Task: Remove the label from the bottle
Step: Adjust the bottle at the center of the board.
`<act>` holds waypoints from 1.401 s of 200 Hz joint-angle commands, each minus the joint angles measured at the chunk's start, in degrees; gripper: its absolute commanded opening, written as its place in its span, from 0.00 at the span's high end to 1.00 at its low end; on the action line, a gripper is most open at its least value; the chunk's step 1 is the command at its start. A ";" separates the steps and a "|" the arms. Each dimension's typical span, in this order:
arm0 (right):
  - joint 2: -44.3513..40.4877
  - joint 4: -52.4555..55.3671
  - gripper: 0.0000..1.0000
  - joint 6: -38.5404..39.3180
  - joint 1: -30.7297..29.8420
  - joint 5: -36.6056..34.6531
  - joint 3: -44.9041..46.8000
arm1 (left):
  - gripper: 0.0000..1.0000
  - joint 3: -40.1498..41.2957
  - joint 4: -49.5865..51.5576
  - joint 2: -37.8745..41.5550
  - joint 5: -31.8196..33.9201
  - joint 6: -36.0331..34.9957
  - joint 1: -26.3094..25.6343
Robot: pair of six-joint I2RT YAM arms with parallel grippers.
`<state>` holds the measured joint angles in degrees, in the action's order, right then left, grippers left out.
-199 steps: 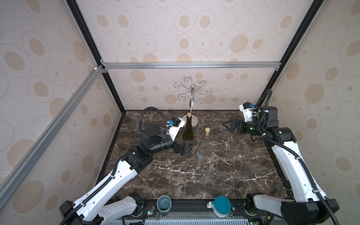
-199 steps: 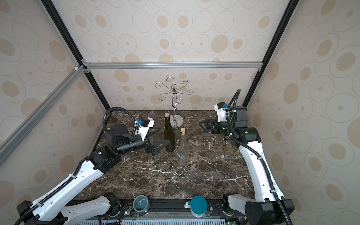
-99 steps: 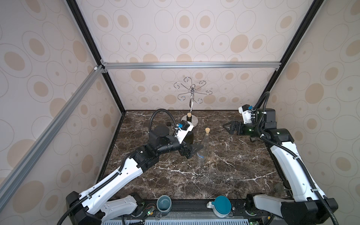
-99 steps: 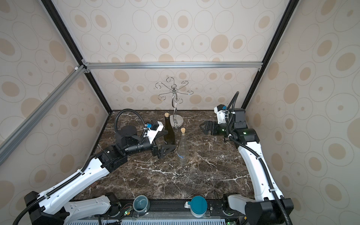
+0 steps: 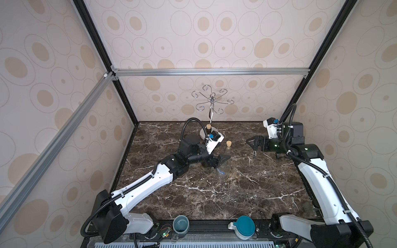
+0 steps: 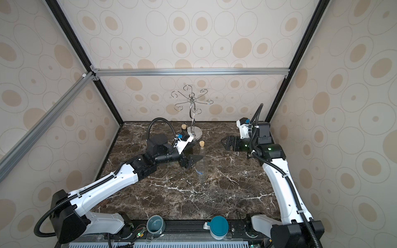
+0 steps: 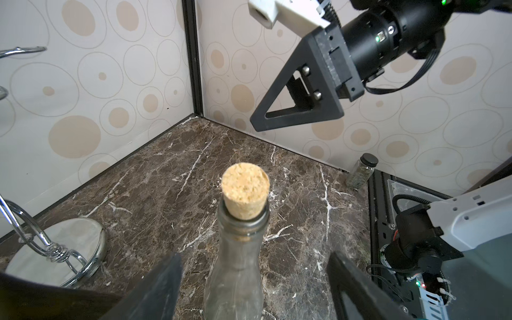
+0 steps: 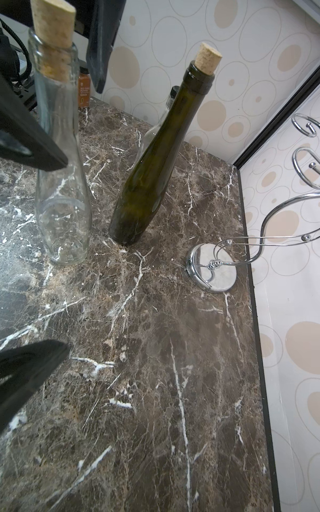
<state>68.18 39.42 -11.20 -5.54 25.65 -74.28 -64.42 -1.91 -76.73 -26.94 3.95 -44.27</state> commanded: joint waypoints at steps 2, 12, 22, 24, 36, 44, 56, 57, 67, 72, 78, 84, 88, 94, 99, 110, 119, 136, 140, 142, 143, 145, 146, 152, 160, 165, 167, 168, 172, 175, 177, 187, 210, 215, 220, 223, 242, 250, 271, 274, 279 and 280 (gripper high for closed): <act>0.79 -0.32 0.02 0.95 0.18 -0.34 0.16 | 0.20 -3.85 -3.27 -2.05 -0.31 -2.27 -0.50; 1.06 -0.31 0.02 1.19 0.27 -0.66 0.12 | 0.22 -4.36 -3.73 -2.95 1.20 -2.35 -0.48; 1.17 -0.33 0.02 1.52 0.27 -0.99 0.18 | 0.24 -4.86 -3.74 -3.70 1.23 -2.53 -0.50; 1.17 -0.31 0.02 1.53 0.27 -1.03 0.21 | 0.24 -4.91 -3.85 -3.80 1.33 -2.58 -0.49; 1.38 -0.41 0.02 1.69 0.26 -1.21 0.24 | 0.28 -5.09 -3.95 -4.36 1.69 -2.71 -0.51; 1.56 -0.40 0.02 1.79 0.27 -1.30 0.16 | 0.30 -5.10 -4.06 -4.64 1.71 -2.80 -0.54; 1.71 -0.40 0.03 1.88 0.27 -1.28 0.12 | 0.34 -5.18 -4.15 -5.07 1.80 -2.80 -0.43; 1.70 -0.40 0.03 1.93 0.27 -1.29 0.11 | 0.34 -5.18 -4.15 -5.09 1.76 -2.80 -0.49; 1.87 -0.48 0.03 1.96 0.26 -1.30 0.17 | 0.36 -5.23 -4.33 -5.42 1.64 -2.80 -0.49; 1.89 -0.48 0.03 1.90 0.27 -1.30 0.18 | 0.38 -5.27 -4.43 -5.53 1.54 -2.72 -0.49; 2.00 -0.48 0.03 1.94 0.27 -1.30 0.12 | 0.41 -5.27 -4.48 -5.69 1.56 -2.71 -0.52; 2.01 -0.48 0.03 1.96 0.25 -1.30 0.16 | 0.43 -5.27 -4.51 -5.79 1.62 -2.63 -0.55; 2.04 -0.55 0.03 1.96 0.27 -1.30 0.10 | 0.45 -5.27 -4.58 -5.80 1.63 -2.63 -0.53; 2.06 -0.57 0.03 1.94 0.22 -1.30 0.14 | 0.47 -5.19 -4.72 -5.80 1.63 -2.55 -0.48; 2.12 -0.65 0.03 1.89 0.25 -1.22 0.13 | 0.49 -5.11 -4.92 -5.80 1.71 -2.47 -0.55; 2.16 -0.73 0.03 1.94 0.27 -1.21 0.15 | 0.56 -4.84 -5.41 -5.80 1.92 -2.28 -0.50; 2.21 -0.66 0.03 1.97 0.26 -1.22 0.05 | 0.63 -4.75 -5.86 -5.71 2.44 -1.91 -0.53; 2.24 -0.66 0.03 1.94 0.27 -1.22 -0.01 | 0.70 -5.01 -5.79 -5.88 3.57 -1.66 -0.55; 2.22 -0.66 0.03 2.03 0.27 -1.22 0.01 | 0.70 -5.09 -5.76 -5.89 3.79 -1.59 -0.51; 2.22 -0.66 0.03 2.03 0.27 -1.22 -0.03 | 0.71 -5.10 -5.74 -5.89 3.90 -1.53 -0.48; 2.22 -0.66 0.03 2.05 0.27 -1.13 -0.01 | 0.71 -5.10 -5.78 -5.89 3.99 -1.51 -0.51; 2.22 -0.62 0.03 2.06 0.27 -1.13 -0.10 | 0.71 -5.14 -5.83 -5.89 4.17 -1.49 -0.54; 2.22 -0.59 0.03 2.02 0.27 -1.13 -0.13 | 0.71 -5.16 -5.83 -5.89 4.26 -1.44 -0.50; 2.22 -0.57 0.03 2.05 0.27 -1.13 -0.14 | 0.73 -5.19 -6.04 -5.89 4.93 -1.16 -0.52; 2.26 -0.42 0.03 2.01 0.27 -1.04 -0.19 | 0.74 -5.32 -6.25 -5.89 5.68 -0.73 -0.54; 2.26 -0.28 0.04 2.08 0.27 -1.04 -0.33 | 0.74 -5.48 -6.39 -5.89 6.23 -0.47 -0.53; 2.23 -0.19 0.04 2.09 0.27 -1.00 -0.34 | 0.75 -5.52 -6.40 -5.89 6.49 -0.33 -0.55; 2.22 -0.12 0.04 2.16 0.27 -1.02 -0.38 | 0.75 -5.57 -6.46 -5.89 6.61 -0.25 -0.55; 2.32 0.06 0.04 2.28 0.26 -1.03 -0.52 | 0.75 -5.74 -6.59 -5.89 7.27 0.10 -0.62; 2.34 0.17 0.04 2.24 0.19 -0.95 -0.52 | 0.76 -5.86 -6.75 -5.89 7.69 0.34 -0.57; 2.31 0.21 0.04 2.26 0.25 -0.97 -0.62 | 0.76 -5.95 -6.85 -5.89 7.98 0.53 -0.67; 2.23 0.31 0.04 2.24 0.20 -0.66 -0.79 | 0.78 -7.05 -6.92 -6.04 9.57 1.57 -0.73; 2.04 -0.04 0.04 1.82 0.26 0.88 -1.41 | 0.83 -11.16 -4.97 -7.39 12.90 3.19 -1.14; 2.09 -0.04 0.04 1.65 0.22 1.03 -1.61 | 0.83 -12.04 -4.60 -7.66 13.64 3.34 -1.33; 2.01 -0.04 0.04 1.62 0.22 1.15 -1.78 | 0.84 -12.92 -4.20 -8.01 14.62 3.47 -1.51; 1.96 -0.04 0.04 1.58 0.26 1.22 -1.88 | 0.84 -13.38 -4.05 -8.20 15.12 3.58 -1.64; 1.86 -0.13 0.03 1.34 0.27 1.93 -2.18 | 0.85 -16.03 -3.24 -9.53 17.72 4.76 -2.53; 1.88 0.02 0.03 1.31 0.26 2.23 -2.33 | 0.86 -16.95 -3.12 -10.19 19.12 5.27 -3.19; 1.77 0.54 0.03 2.00 0.27 2.31 -2.40 | 0.90 -19.60 -2.06 -12.13 24.93 6.66 -5.04; 1.62 0.64 0.03 2.17 0.27 2.30 -2.30 | 0.90 -19.85 -2.07 -12.35 25.71 6.76 -5.24; 1.48 0.74 0.03 2.37 0.27 2.19 -2.27 | 0.90 -20.11 -2.19 -12.74 27.27 7.05 -5.65; 1.50 0.75 0.03 2.39 0.27 2.16 -2.23 | 0.90 -20.16 -2.16 -12.79 27.63 7.14 -5.70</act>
<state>70.11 39.44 -9.82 -5.52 26.94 -75.31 -79.18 -0.64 -89.32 -6.96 8.29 -47.75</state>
